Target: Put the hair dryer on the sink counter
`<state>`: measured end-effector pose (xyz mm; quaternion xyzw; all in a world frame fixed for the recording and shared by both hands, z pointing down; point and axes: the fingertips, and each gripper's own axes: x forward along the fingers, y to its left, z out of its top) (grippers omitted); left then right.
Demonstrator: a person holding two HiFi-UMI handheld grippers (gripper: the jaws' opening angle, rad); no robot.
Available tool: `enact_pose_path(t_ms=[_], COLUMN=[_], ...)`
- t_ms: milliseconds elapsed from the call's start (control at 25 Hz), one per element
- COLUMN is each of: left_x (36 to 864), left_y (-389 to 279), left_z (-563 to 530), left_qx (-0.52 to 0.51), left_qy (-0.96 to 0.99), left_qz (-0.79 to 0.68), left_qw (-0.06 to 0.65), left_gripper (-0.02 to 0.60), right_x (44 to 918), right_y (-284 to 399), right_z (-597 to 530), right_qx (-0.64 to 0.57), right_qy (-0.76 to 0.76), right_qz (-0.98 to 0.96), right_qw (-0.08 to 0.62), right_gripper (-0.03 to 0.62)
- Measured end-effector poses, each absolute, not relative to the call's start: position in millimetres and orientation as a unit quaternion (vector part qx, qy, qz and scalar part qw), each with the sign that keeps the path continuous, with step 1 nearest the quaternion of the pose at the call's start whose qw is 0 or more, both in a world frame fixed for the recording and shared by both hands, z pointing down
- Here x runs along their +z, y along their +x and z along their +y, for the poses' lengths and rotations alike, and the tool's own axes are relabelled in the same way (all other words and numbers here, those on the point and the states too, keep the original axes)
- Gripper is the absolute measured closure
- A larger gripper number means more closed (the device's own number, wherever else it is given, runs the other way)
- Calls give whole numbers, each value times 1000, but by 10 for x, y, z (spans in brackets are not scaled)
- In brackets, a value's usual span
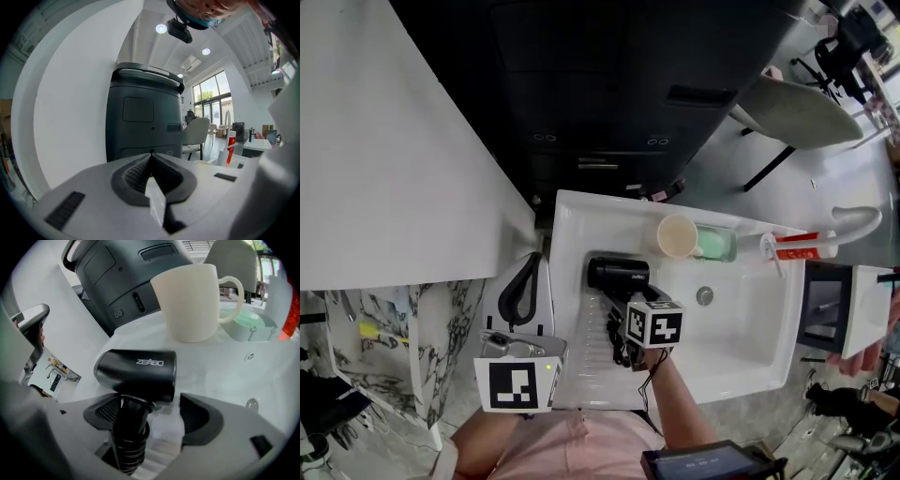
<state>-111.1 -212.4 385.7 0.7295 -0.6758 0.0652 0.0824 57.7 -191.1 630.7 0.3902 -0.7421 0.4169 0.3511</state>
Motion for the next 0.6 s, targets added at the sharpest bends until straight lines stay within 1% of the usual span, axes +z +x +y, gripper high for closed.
enact_pose_path(t_ms=[80, 320, 360, 440, 600], left_x=[3840, 3808, 3803, 3787, 3744], left_y=[-1121, -1163, -1166, -1170, -1177], left_z=[-2108, -2040, -2030, -2015, -1969], left_qx=[60, 52, 52, 50, 46], left_qy=[728, 721, 722, 722, 722], left_qz=[-678, -684, -684, -684, -684], left_qw=[85, 92, 91, 87, 86], left_gripper=[572, 572, 572, 572, 572], right_x=[6319, 6316, 6302, 6236, 6103], right_y=[579, 581, 562, 503, 471], right_z=[-1909, -1885, -1879, -1878, -1845], right_qx=[413, 396, 404, 430, 433], right_qy=[387, 380, 375, 365, 361], right_qz=[-741, -740, -741, -745, -753], right_qw=[360, 389, 382, 355, 339], right_gripper=[179, 180, 179, 137, 137])
